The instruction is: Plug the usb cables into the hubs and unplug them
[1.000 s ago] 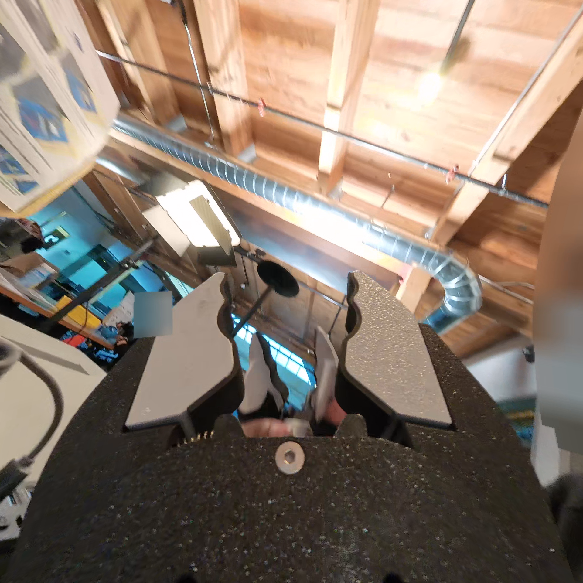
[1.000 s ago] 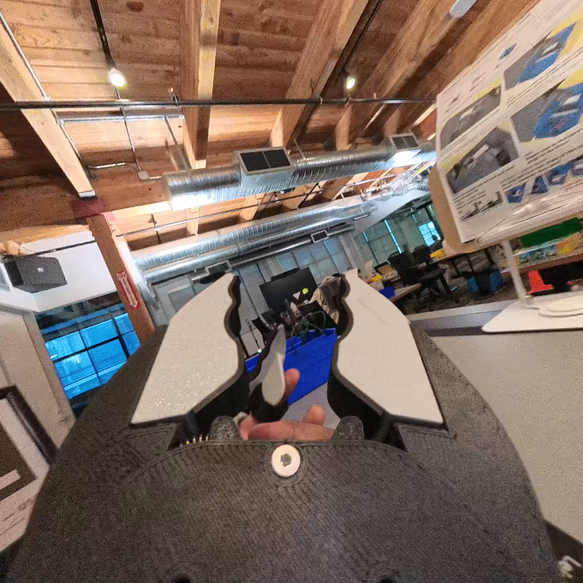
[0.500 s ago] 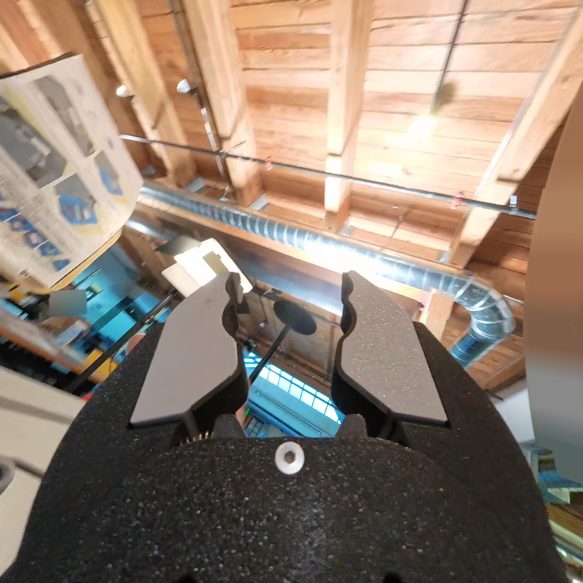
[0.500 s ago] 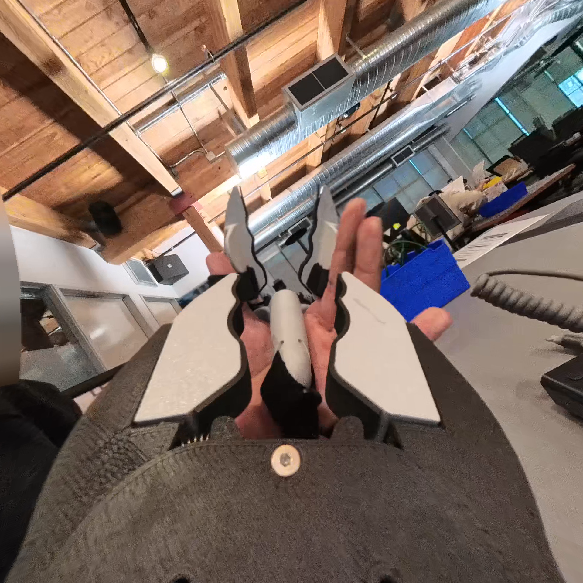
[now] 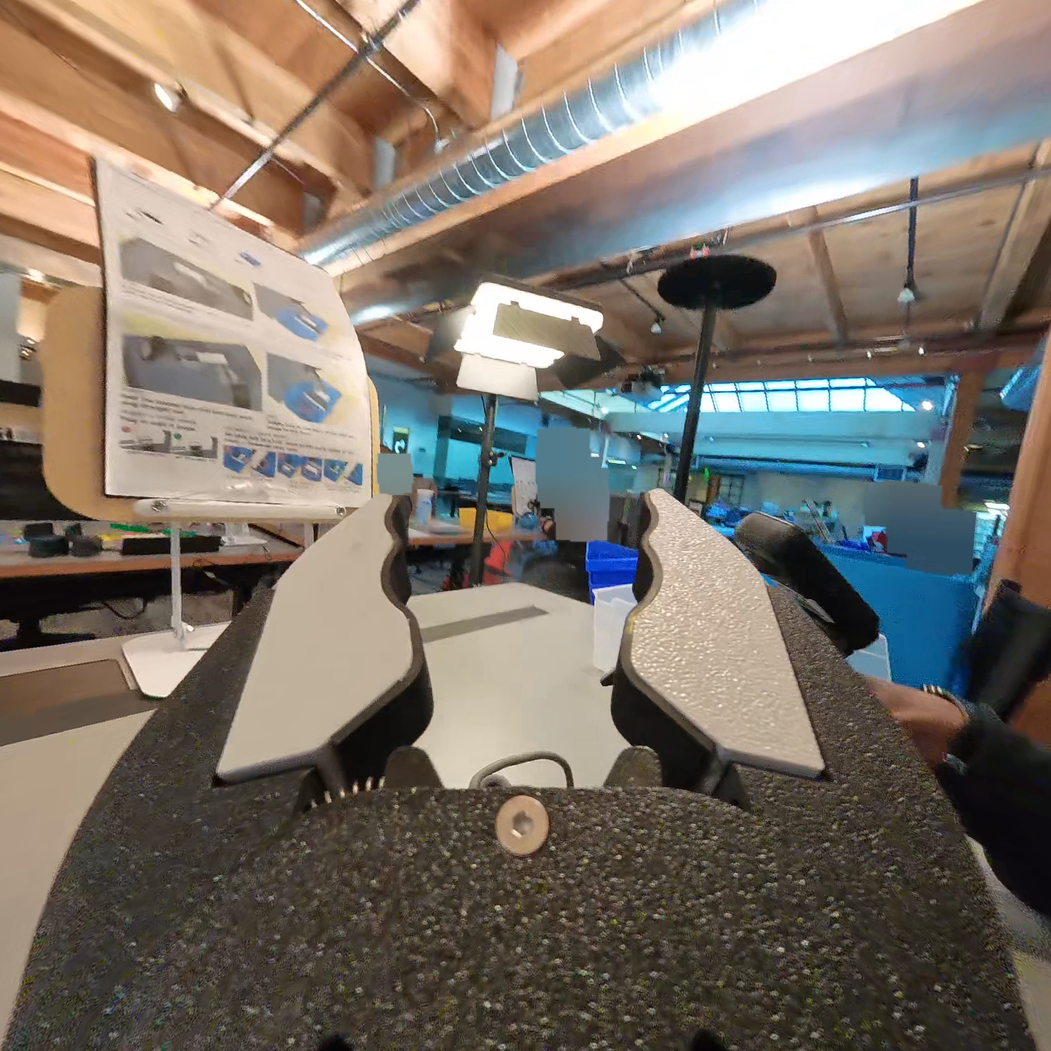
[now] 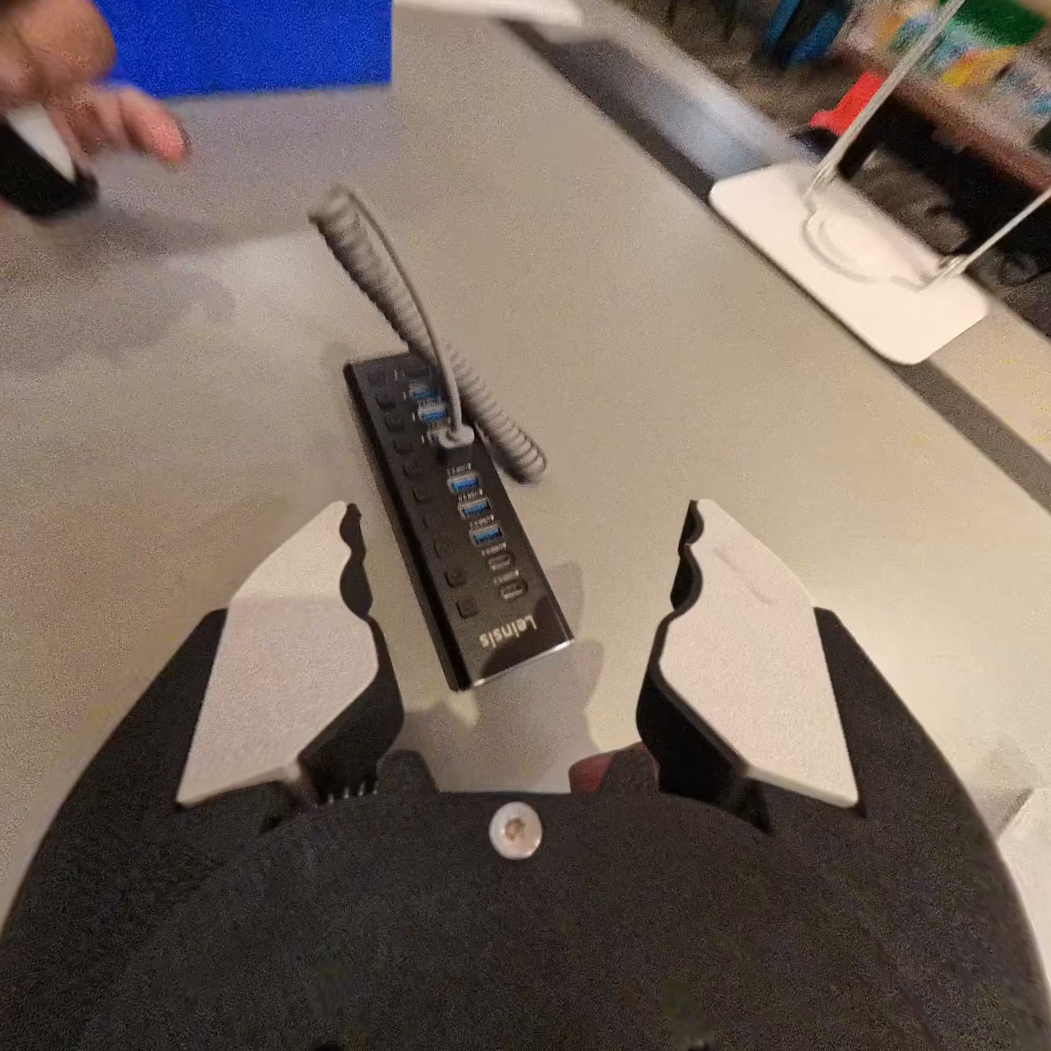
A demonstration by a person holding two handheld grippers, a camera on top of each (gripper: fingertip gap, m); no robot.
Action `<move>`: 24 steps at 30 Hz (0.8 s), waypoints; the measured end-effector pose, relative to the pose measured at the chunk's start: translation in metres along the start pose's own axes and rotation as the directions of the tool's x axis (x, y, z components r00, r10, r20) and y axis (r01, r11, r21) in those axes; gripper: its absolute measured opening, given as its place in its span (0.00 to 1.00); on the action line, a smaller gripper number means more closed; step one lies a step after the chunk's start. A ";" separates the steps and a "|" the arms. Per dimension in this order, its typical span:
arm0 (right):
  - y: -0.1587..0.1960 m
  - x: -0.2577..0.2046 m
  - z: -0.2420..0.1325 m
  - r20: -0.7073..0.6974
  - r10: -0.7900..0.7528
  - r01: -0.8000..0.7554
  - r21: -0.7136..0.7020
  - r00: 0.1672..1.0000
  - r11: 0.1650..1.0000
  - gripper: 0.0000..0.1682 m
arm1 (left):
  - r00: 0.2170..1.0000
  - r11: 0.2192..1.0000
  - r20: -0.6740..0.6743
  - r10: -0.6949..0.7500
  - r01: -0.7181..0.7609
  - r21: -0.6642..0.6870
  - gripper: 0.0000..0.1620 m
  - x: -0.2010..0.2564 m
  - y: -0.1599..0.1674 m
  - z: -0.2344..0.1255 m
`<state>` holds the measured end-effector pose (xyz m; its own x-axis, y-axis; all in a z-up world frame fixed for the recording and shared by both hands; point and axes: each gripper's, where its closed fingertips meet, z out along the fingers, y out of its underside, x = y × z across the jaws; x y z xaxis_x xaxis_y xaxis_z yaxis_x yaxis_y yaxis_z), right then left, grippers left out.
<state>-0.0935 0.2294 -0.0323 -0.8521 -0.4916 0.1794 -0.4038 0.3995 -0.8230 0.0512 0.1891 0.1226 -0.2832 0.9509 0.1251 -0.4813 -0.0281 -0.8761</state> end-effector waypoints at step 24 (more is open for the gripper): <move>0.032 -0.020 0.062 0.283 0.118 -0.013 -0.349 0.952 0.937 0.35 | 0.957 0.940 0.035 -0.290 0.291 -0.180 0.55 -0.123 0.067 0.043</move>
<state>-0.0687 0.2040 -0.0961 -0.7647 -0.6396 -0.0788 -0.4839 0.6507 -0.5852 0.0180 0.0567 0.0688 -0.1602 0.9070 0.3895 -0.3850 0.3059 -0.8707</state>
